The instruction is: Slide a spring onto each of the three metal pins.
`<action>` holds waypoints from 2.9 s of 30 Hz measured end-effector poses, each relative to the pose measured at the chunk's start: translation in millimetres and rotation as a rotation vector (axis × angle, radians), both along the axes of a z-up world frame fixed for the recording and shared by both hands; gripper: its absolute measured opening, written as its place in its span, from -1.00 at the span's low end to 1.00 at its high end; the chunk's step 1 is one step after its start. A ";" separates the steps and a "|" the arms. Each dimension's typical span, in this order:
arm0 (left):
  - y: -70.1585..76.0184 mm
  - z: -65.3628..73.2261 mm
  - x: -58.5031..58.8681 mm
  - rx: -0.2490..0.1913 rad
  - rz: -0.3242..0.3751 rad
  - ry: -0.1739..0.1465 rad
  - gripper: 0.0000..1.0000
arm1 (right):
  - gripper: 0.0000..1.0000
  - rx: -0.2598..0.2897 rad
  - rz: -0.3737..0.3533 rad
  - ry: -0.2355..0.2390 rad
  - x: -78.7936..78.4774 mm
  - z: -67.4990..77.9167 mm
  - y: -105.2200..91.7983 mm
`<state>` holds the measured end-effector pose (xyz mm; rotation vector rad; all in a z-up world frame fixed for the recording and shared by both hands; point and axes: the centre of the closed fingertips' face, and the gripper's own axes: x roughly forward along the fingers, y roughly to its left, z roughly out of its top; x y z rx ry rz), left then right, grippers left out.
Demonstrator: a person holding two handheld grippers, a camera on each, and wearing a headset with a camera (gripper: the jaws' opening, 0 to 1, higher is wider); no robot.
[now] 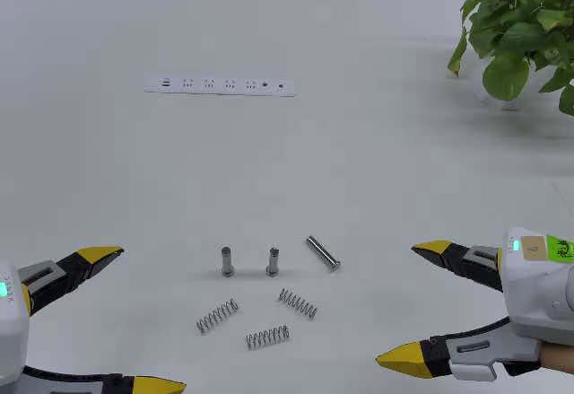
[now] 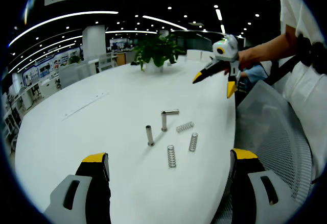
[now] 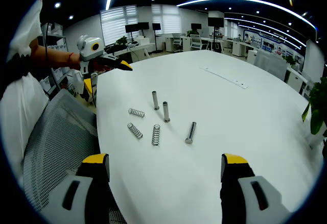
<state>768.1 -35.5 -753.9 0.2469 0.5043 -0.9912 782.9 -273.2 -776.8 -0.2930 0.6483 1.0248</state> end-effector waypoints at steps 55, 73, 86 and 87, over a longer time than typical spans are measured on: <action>-2.2 -2.8 2.6 -0.017 -0.003 0.006 1.00 | 0.73 -0.006 0.014 0.000 30.1 10.0 14.4; -3.7 -3.6 7.1 -0.027 -0.009 0.006 1.00 | 0.40 -0.057 0.002 0.026 72.5 9.2 38.0; -6.2 -8.1 12.5 -0.041 -0.010 0.011 1.00 | -0.08 -0.134 -0.064 0.123 106.1 -15.5 45.7; -6.5 -8.6 12.3 -0.043 -0.010 0.013 1.00 | -0.12 -0.137 -0.073 0.128 108.5 -16.8 46.3</action>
